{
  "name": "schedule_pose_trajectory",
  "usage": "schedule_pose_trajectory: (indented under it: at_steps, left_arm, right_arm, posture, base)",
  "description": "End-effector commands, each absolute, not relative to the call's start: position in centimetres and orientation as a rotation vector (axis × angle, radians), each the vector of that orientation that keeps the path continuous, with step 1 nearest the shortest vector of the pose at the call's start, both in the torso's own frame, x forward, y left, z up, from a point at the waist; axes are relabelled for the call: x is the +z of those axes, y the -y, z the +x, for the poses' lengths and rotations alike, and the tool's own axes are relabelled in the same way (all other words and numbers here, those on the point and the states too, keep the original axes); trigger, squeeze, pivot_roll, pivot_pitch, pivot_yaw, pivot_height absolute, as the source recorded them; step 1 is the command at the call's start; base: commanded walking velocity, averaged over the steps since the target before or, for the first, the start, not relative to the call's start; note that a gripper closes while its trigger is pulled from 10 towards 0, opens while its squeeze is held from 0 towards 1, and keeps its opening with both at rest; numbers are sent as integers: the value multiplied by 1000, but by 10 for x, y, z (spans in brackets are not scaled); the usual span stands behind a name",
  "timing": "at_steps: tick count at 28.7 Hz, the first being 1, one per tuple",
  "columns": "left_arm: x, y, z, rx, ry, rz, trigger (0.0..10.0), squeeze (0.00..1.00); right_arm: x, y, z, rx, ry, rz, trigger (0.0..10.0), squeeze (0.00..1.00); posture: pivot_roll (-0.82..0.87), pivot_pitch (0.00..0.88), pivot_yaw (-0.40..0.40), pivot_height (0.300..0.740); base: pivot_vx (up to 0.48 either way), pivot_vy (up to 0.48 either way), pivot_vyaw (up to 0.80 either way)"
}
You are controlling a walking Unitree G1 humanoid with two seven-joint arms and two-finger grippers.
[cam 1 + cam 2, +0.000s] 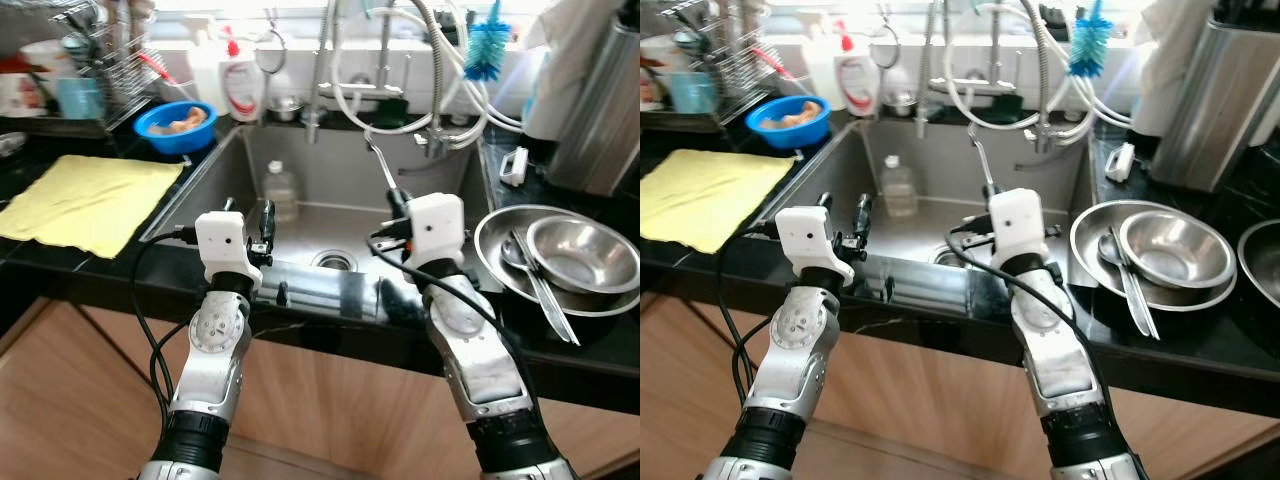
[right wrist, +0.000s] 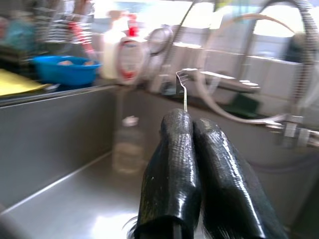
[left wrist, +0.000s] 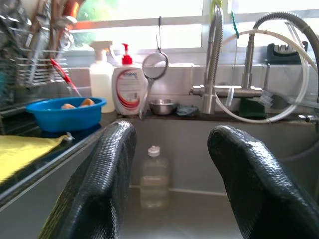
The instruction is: Kitchen organization
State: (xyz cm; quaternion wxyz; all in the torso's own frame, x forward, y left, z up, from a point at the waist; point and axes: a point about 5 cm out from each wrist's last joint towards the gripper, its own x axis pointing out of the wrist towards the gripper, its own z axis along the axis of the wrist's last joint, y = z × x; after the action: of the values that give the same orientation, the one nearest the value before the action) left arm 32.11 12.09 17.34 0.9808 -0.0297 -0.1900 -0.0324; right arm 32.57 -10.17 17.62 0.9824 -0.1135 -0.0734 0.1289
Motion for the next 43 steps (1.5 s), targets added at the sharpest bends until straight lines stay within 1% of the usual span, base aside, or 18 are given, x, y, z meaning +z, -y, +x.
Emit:
schedule_pose_trajectory:
  at_steps: [1, 4, 7, 15, 20, 21, 22, 23, 31, 32, 33, 34, 35, 36, 39, 41, 43]
  left_arm:
    - [174, -121, 322, -66, 378, -59, 10000, 0]
    - [173, -120, 322, -67, 375, -59, 10000, 0]
    - [172, -121, 321, -71, 371, -58, 10000, 0]
    - [172, -120, 322, -82, 364, -56, 10000, 0]
    - [171, -120, 322, -82, 363, -57, 10000, 0]
    - [171, -120, 322, -82, 362, -58, 10000, 0]
    - [171, -120, 321, -82, 361, -58, 10000, 0]
    - [171, -120, 321, -82, 360, -57, 10000, 0]
    - [170, -119, 321, -84, 357, -58, 10000, 0]
    - [170, -119, 321, -85, 357, -58, 10000, 0]
    - [170, -119, 321, -85, 357, -58, 10000, 0]
    - [169, -119, 321, -86, 356, -58, 10000, 0]
    - [169, -119, 321, -86, 356, -59, 10000, 0]
    - [169, -119, 321, -87, 355, -60, 10000, 0]
    - [168, -119, 321, -84, 351, -62, 10000, 0]
    - [167, -120, 321, -82, 349, -65, 10000, 0]
    - [167, -120, 321, -79, 349, -67, 10000, 0]
  right_arm:
    - [177, 101, 327, 259, 111, -231, 10000, 0]
    - [170, 105, 329, 224, 34, -238, 10000, 0]
    - [163, 104, 328, 210, -34, -189, 10000, 0]
    - [153, 105, 328, 182, -138, -171, 10000, 0]
    - [152, 105, 327, 185, -150, -154, 10000, 0]
    - [153, 105, 327, 184, -147, -145, 10000, 694]
    - [153, 105, 327, 184, -145, -144, 10000, 694]
    - [154, 105, 326, 181, -144, -144, 10000, 1000]
    - [155, 105, 326, 177, -137, -149, 10000, 1000]
    - [155, 104, 326, 182, -134, -149, 10000, 937]
    - [155, 104, 326, 184, -129, -151, 10000, 729]
    - [155, 104, 326, 187, -120, -151, 10000, 624]
    - [158, 102, 326, 194, -87, -150, 10000, 0]
    - [165, 99, 325, 212, -20, -162, 10000, 0]
    - [173, 94, 321, 238, 97, -163, 10000, 0]
    - [177, 94, 319, 233, 145, -166, 10000, 0]
    - [184, 95, 313, 200, 246, -196, 10000, 0]
  posture:
    - [-176, 0, 67, 740]
    - [-176, 0, 66, 740]
    - [-174, 0, 67, 740]
    - [-172, 0, 68, 740]
    - [-170, 0, 69, 740]
    - [-170, 0, 69, 740]
    - [-170, 0, 69, 740]
    - [-171, 0, 69, 740]
    - [-170, 0, 70, 740]
    - [-170, 0, 70, 740]
    - [-170, 0, 70, 740]
    - [-172, 0, 70, 740]
    - [-172, 0, 70, 740]
    - [-173, 0, 71, 740]
    - [-177, 0, 72, 740]
    - [-174, 0, 72, 740]
    - [-174, 0, 73, 740]
  base:
    - [0, 0, 0]
    - [0, 0, 0]
    - [0, 0, 0]
    - [0, 0, 0]
    - [0, 0, 0]
    - [0, 0, 0]
    - [0, 0, 0]
    - [0, 0, 0]
    - [0, 0, 0]
    - [0, 0, 0]
    - [0, 0, 0]
    - [0, 0, 0]
    - [0, 0, 0]
    - [0, 0, 0]
    - [0, 0, 0]
    - [0, 0, 0]
    - [0, 0, 0]
